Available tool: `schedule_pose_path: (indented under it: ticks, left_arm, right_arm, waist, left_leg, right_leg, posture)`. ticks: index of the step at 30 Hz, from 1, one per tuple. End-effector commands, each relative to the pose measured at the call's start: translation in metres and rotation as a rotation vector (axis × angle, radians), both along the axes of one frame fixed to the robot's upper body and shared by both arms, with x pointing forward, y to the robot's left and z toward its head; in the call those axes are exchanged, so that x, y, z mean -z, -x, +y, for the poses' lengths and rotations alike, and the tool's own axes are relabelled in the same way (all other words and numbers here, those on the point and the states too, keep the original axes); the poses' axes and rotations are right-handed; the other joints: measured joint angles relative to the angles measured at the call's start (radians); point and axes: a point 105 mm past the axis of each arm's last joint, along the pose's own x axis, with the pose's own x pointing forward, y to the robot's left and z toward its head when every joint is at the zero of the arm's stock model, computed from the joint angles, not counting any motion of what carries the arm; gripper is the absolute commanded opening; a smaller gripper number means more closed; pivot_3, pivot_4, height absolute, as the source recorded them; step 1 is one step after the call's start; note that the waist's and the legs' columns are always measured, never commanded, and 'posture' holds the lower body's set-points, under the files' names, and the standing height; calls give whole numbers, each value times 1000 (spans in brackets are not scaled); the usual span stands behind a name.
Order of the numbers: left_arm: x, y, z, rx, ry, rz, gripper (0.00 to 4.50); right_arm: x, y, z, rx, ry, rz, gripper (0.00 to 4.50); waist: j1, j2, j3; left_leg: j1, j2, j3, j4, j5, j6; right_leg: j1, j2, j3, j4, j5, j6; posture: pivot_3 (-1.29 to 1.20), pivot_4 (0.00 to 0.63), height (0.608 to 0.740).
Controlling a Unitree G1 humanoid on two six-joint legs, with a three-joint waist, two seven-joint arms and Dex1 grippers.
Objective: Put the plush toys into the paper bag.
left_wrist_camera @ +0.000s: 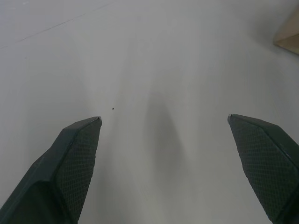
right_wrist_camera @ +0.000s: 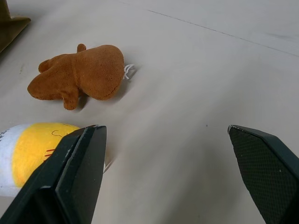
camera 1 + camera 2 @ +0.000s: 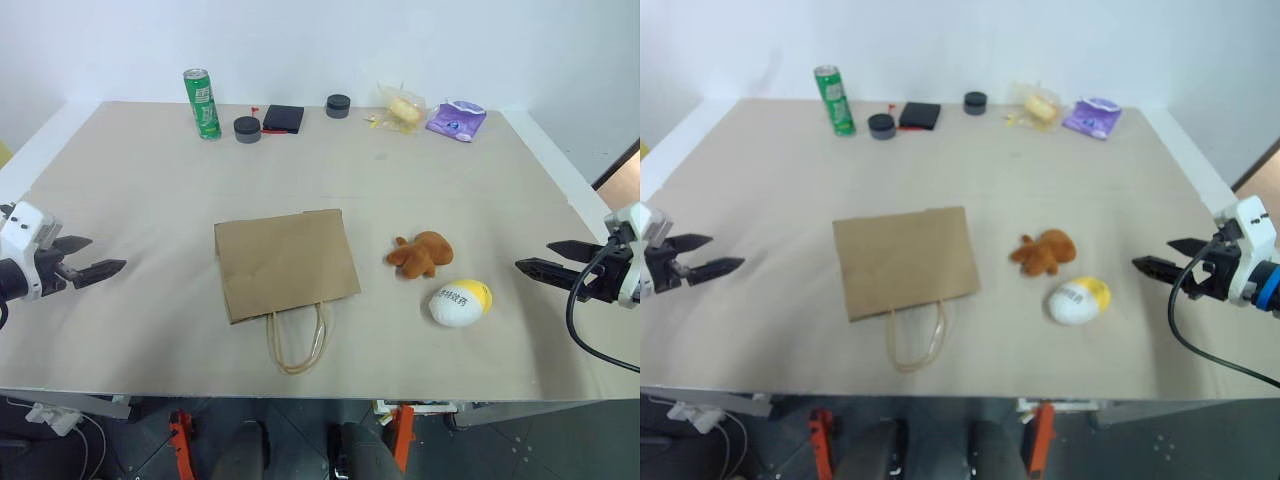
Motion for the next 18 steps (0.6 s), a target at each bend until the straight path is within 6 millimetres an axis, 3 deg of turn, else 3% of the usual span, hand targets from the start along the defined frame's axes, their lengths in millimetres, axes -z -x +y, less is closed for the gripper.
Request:
schedule_pose_path:
  ticks: [1, 5, 18]
  left_arm:
    - [-13, -1, -1, -7, -8, -46, 4473]
    - [-11, -5, -3, -23, -8, -38, 4473]
    - [-17, -11, 0, -53, -42, -94, 4473]
  right_arm:
    - [-17, 2, -3, 14, 2, -65, 4500]
    - [-17, 5, -12, 60, 9, -72, 4500]
    - [-17, 8, -17, 61, -1, -66, 4500]
  waist:
    - [0, 0, 0]
    - [0, 0, 0]
    - [0, 0, 0]
  left_leg:
    - [0, 0, 0, 0, 0, 0]
    - [0, 0, 1, 0, 0, 0]
    - [2, 1, 5, 3, 0, 0]
  right_leg:
    - [0, 0, 0, 0, 0, 0]
    - [0, 0, 1, 0, 2, 3]
    - [0, 2, 6, 2, 3, 3]
  posture:
    - [0, 150, 740]
    - [0, 150, 740]
    - [0, 150, 740]
